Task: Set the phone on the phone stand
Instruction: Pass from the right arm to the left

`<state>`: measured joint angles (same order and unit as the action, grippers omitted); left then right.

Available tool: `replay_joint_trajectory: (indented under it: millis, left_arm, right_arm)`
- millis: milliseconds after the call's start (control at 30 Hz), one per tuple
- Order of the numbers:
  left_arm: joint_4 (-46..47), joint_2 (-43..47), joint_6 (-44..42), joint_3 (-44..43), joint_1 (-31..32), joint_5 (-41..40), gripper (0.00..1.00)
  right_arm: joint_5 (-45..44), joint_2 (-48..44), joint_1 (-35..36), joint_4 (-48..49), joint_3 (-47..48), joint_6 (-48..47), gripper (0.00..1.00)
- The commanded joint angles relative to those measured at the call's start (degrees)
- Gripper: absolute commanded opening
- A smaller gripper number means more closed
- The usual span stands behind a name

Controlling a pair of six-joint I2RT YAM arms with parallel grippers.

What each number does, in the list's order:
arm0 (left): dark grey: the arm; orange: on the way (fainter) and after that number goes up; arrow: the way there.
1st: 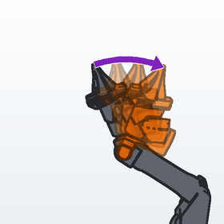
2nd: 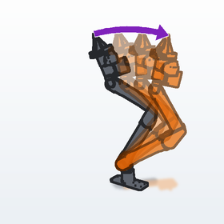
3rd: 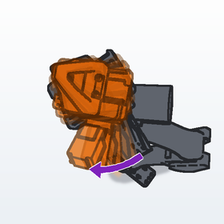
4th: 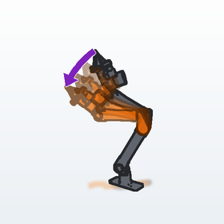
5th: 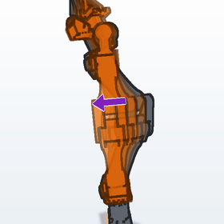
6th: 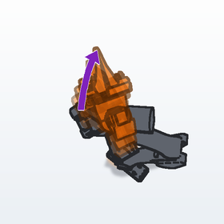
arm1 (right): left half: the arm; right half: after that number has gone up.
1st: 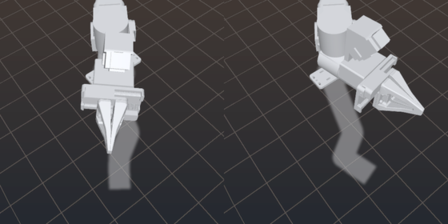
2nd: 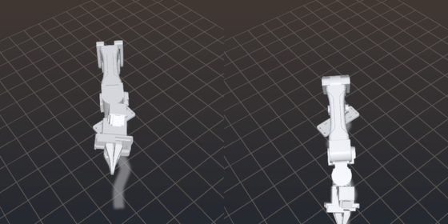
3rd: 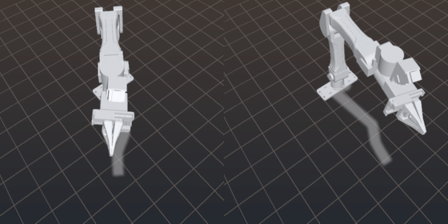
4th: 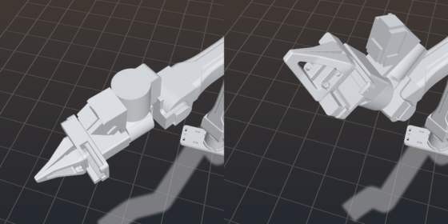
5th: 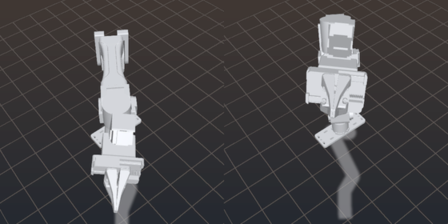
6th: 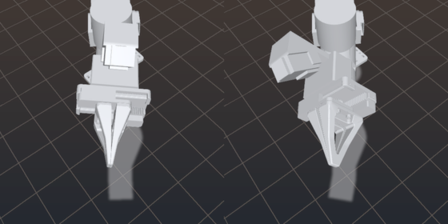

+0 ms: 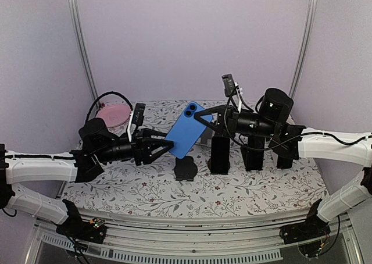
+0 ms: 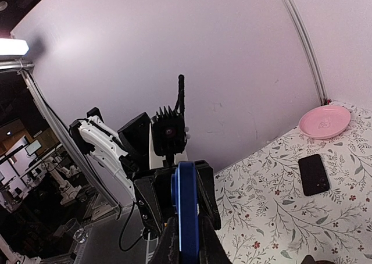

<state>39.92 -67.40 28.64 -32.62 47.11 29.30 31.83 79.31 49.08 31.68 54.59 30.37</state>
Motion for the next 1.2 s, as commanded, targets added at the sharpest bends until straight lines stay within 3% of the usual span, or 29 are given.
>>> replay_joint_trajectory:
  millis: [0,333,667,933,1033,1100,1167]
  left_arm:
    - [7.9,-1.8,4.1,1.4,-0.4,3.2,0.50]
    - [13.6,-3.5,6.3,2.6,0.4,3.1,0.31]
    - [13.8,-5.6,6.0,1.2,2.1,6.2,0.29]
    - [13.2,-6.4,5.6,0.4,2.8,6.6,0.01]
    - [12.3,-6.6,5.2,0.1,3.1,5.9,0.00]
    - [11.6,-6.3,4.7,0.1,3.2,4.9,0.00]
    - [10.6,-5.3,3.9,0.5,3.3,3.0,0.00]
  right_arm:
    - [1.6,0.3,0.3,5.5,1.9,-0.1,0.03]
    - [1.5,1.1,0.5,8.0,1.5,1.0,0.02]
    - [1.9,1.8,0.7,9.4,1.6,1.7,0.03]
    - [1.7,1.7,0.8,9.3,1.4,1.5,0.03]
    - [1.6,1.7,0.8,9.1,1.3,1.6,0.03]
    - [1.2,1.7,0.8,8.8,1.2,1.7,0.07]
    - [0.8,1.6,0.8,8.2,1.3,1.8,0.20]
